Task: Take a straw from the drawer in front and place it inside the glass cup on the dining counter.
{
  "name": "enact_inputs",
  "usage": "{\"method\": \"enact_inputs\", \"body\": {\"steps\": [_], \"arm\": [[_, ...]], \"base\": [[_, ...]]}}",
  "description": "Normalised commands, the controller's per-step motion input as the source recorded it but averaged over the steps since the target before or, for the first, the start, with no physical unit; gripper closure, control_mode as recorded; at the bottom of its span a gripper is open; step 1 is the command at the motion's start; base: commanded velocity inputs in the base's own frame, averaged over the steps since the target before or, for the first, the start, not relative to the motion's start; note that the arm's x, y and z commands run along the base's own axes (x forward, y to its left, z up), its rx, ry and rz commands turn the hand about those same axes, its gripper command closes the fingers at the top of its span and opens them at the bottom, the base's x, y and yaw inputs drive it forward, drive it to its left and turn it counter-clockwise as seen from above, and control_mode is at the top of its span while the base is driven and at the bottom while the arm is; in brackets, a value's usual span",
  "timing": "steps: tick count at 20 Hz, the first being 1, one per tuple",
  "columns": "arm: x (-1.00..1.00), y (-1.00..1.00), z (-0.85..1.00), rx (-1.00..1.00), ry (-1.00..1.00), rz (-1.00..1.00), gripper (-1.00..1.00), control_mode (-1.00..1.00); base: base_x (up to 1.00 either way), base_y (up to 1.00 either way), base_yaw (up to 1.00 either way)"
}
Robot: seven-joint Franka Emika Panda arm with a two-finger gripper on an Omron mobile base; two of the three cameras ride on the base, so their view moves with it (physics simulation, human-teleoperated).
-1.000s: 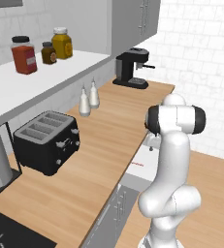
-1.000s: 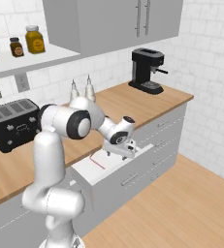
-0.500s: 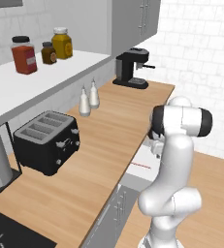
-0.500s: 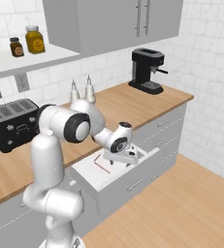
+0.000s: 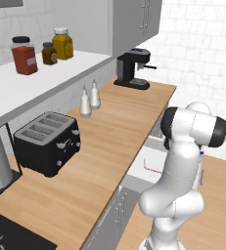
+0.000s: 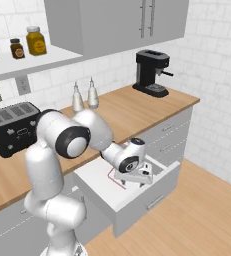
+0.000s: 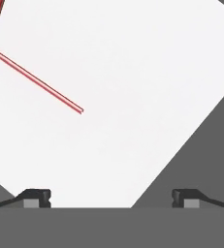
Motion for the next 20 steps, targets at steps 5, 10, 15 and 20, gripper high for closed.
{"method": "enact_inputs", "body": {"steps": [5,10,15,20], "arm": [[-0.69,-0.71,0.02,0.00,0.00,-0.01,-1.00,-1.00],[-0.28,-0.49,0.25,0.00,-0.06,0.00,-1.00,-1.00],[0.19,0.14,0.21,0.00,-0.04,0.00,-1.00,-1.00],[0.34,0.49,-0.01,0.00,0.00,0.00,-1.00,-1.00]], "base": [[0.00,0.00,0.00],[0.00,0.00,0.00],[0.00,0.00,0.00],[0.00,0.00,0.00]]}}
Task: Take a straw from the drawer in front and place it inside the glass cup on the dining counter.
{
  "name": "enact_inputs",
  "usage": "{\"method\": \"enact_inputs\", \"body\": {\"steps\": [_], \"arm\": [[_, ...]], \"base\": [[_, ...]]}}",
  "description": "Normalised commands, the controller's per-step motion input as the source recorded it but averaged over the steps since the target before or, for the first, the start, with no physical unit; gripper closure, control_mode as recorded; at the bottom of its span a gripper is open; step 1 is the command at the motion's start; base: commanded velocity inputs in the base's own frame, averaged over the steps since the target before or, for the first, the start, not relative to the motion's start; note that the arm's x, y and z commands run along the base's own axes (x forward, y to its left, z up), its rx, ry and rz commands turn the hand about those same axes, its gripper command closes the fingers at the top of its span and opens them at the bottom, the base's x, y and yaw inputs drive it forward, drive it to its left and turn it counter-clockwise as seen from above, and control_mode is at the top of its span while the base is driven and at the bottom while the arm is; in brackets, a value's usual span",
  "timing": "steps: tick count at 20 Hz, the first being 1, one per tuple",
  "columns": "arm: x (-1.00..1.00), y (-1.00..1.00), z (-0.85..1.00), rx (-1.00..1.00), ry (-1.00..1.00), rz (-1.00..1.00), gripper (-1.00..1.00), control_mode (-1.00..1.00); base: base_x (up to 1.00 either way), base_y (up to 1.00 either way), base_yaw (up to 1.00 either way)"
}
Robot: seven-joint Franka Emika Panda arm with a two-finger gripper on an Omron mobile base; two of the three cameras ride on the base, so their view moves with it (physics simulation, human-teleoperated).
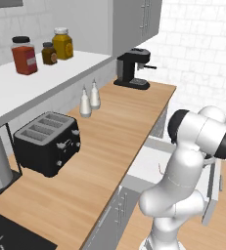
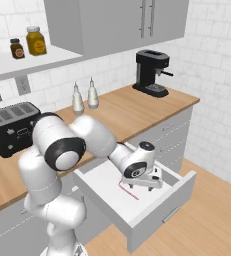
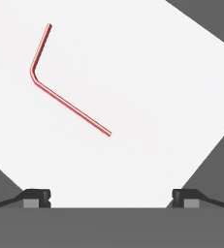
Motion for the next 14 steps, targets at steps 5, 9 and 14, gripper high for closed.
{"method": "enact_inputs", "body": {"steps": [5,9,14], "arm": [[0.39,0.48,-0.05,0.00,0.00,0.00,-1.00,-1.00],[0.18,0.28,-0.16,0.00,0.00,0.01,-1.00,-1.00],[0.13,0.14,-0.27,0.00,0.00,0.04,-1.00,-1.00]], "base": [[0.00,0.00,0.00],[0.00,0.00,0.00],[0.00,0.00,0.00]]}}
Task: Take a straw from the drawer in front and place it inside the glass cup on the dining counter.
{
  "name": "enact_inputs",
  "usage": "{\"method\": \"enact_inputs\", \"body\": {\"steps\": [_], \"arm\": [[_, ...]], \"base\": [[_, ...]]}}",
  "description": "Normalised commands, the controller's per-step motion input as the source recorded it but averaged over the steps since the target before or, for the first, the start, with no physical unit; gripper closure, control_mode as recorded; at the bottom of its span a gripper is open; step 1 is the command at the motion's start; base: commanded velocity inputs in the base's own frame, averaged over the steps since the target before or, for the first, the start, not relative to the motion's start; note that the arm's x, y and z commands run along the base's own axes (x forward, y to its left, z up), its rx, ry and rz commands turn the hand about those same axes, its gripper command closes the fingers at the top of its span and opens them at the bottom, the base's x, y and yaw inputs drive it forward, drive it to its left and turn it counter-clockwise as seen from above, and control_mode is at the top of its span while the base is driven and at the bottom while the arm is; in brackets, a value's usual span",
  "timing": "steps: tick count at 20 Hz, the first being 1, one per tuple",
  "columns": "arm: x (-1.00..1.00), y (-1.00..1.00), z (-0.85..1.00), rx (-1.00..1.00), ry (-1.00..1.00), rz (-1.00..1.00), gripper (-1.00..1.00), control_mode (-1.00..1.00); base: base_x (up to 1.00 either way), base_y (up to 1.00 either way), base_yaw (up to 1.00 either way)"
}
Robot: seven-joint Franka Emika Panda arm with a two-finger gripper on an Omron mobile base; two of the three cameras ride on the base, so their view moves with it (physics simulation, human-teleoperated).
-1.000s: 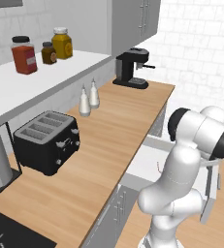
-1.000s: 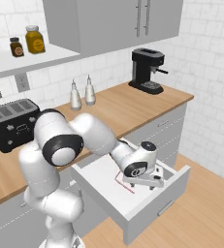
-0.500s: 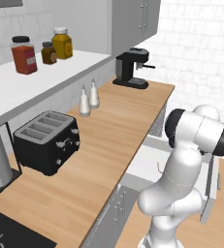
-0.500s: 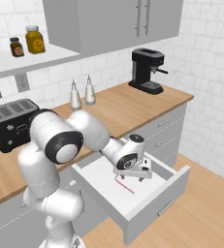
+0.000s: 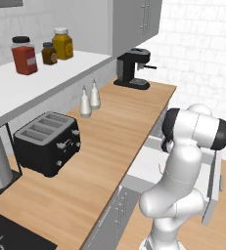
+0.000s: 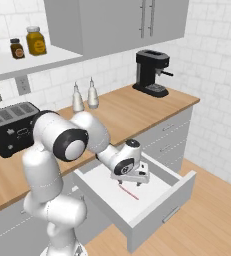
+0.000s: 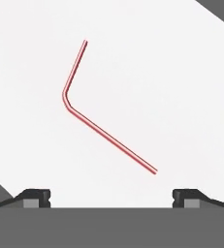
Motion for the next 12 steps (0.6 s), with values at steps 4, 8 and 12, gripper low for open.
{"method": "enact_inputs", "body": {"steps": [4,8,12], "arm": [[0.14,0.11,-0.25,0.00,0.00,0.03,-1.00,-1.00],[0.17,0.12,-0.24,0.00,0.00,0.02,-1.00,-1.00],[0.14,0.04,-0.24,0.00,0.00,0.04,-1.00,-1.00]], "base": [[0.00,0.00,0.00],[0.00,0.00,0.00],[0.00,0.00,0.00]]}}
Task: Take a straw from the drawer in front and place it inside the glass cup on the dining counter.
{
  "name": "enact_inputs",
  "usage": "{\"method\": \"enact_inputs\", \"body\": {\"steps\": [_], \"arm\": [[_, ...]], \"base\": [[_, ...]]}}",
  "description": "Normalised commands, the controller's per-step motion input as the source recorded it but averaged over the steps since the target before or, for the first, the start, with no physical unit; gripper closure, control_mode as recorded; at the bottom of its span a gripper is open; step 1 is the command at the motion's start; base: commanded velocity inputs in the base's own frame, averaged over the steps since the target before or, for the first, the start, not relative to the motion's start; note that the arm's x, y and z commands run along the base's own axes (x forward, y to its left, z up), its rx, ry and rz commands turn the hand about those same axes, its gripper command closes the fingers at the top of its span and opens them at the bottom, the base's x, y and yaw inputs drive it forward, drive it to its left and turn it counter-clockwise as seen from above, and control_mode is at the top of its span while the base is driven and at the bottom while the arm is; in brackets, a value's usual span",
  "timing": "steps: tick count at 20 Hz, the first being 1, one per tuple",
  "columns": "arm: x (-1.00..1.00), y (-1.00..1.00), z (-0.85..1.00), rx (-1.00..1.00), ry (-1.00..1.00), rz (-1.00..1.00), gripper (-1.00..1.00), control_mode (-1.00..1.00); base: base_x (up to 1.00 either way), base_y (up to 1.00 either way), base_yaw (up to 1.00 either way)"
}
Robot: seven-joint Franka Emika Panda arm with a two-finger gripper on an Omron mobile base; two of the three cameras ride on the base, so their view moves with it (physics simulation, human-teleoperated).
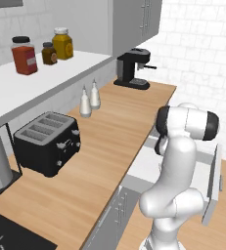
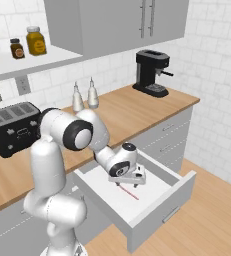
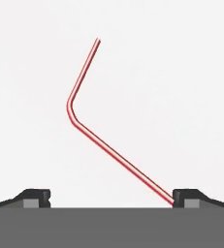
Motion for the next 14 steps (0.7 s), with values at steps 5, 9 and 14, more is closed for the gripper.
{"method": "enact_inputs", "body": {"steps": [5,9,14], "arm": [[0.03,0.01,-0.24,0.00,0.00,0.05,-1.00,-1.00],[0.03,0.00,-0.22,0.00,-0.02,0.07,-1.00,-1.00],[0.14,0.00,-0.21,0.00,-0.04,0.07,-1.00,-1.00]], "base": [[0.00,0.00,0.00],[0.00,0.00,0.00],[0.00,0.00,0.00]]}}
